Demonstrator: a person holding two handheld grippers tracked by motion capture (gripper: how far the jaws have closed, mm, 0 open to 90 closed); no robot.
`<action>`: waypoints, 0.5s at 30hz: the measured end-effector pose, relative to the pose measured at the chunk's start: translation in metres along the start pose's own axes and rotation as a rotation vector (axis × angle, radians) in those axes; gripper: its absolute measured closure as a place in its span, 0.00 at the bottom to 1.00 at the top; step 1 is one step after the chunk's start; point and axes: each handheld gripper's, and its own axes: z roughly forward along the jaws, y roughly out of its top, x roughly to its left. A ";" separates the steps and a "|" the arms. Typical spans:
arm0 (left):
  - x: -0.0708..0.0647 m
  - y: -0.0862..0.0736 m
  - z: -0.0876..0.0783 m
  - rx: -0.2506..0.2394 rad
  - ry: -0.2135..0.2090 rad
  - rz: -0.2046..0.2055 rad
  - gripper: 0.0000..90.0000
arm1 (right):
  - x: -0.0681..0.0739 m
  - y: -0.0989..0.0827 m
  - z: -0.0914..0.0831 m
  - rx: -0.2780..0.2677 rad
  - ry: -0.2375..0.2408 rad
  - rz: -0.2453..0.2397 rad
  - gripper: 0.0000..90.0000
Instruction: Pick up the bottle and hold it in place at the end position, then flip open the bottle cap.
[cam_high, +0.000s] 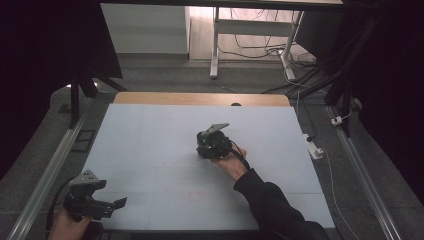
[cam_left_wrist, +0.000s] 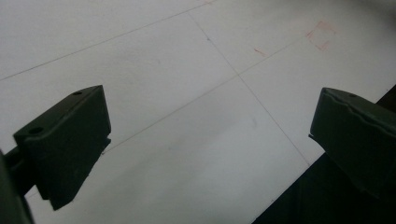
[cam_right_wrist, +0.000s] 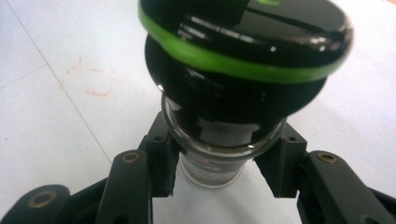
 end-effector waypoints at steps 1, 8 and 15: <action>0.000 0.000 0.000 0.000 0.000 0.000 0.00 | 0.000 0.000 0.000 -0.001 0.000 0.002 0.58; -0.002 0.001 0.001 0.008 0.017 0.008 0.00 | 0.000 -0.002 0.000 -0.009 0.004 -0.003 0.58; 0.000 0.001 -0.001 -0.011 -0.003 -0.012 0.00 | 0.000 -0.003 0.000 -0.020 0.005 -0.003 0.58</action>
